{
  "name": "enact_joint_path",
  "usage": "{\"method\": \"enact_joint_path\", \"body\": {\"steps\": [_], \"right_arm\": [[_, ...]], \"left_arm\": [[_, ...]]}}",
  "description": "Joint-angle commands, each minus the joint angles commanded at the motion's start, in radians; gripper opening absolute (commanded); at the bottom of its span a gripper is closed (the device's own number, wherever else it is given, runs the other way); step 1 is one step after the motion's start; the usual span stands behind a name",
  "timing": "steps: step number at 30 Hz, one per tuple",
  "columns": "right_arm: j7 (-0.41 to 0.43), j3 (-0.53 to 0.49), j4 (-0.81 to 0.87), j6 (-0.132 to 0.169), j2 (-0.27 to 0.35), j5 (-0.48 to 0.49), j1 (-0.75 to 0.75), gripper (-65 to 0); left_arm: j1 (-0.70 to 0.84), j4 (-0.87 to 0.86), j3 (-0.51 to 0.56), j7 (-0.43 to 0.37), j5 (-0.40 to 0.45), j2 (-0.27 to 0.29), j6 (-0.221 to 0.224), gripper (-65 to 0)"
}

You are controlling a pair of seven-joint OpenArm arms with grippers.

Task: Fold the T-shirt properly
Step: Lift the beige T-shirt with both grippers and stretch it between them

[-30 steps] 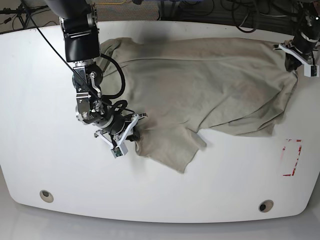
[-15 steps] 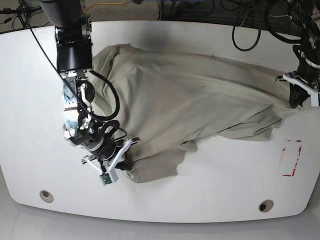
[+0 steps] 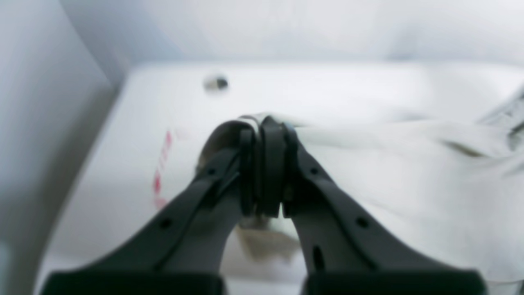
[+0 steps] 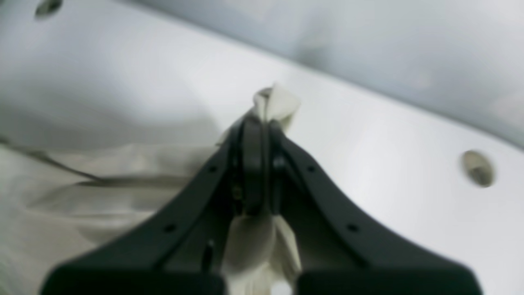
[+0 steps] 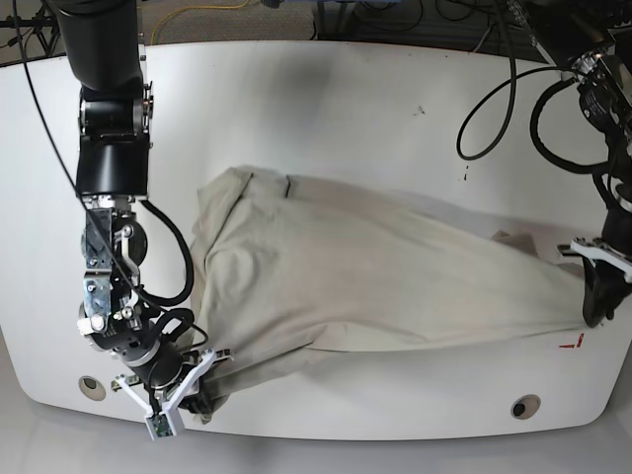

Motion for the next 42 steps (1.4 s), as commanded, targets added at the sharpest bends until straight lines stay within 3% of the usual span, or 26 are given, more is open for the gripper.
{"method": "enact_joint_path", "body": {"steps": [5, 10, 18, 23, 31, 42], "right_arm": [[0.002, -0.002, -0.028, 0.000, 0.031, 0.000, 0.115, -65.0], [0.002, -0.002, -0.041, 0.002, 0.061, 0.000, 0.239, -65.0], [-0.087, -0.002, -0.037, 0.075, 0.068, -0.009, 0.399, -65.0], [-0.120, -0.002, -0.025, 0.089, 0.094, -0.002, 0.396, -65.0], [-0.140, 0.089, 0.086, 0.089, 0.104, -0.002, 0.204, -65.0], [-0.144, 0.245, 0.273, 0.089, 0.097, -0.002, -0.239, -65.0]], "left_arm": [[-0.129, -0.003, 0.018, 0.000, 0.080, -0.011, 0.000, -65.0], [-0.239, -0.003, 0.021, 0.000, 0.103, -0.021, 0.000, -65.0], [-0.361, -0.006, 0.041, 0.006, 0.104, -0.066, 0.000, -65.0], [-0.379, -0.006, 0.041, 0.052, 0.103, -0.071, 0.000, -65.0], [-0.279, -0.003, 0.041, 0.058, 0.094, -0.069, 0.000, -65.0], [0.087, 0.000, 0.009, 0.051, 0.091, -0.051, -0.018, -65.0]]}}
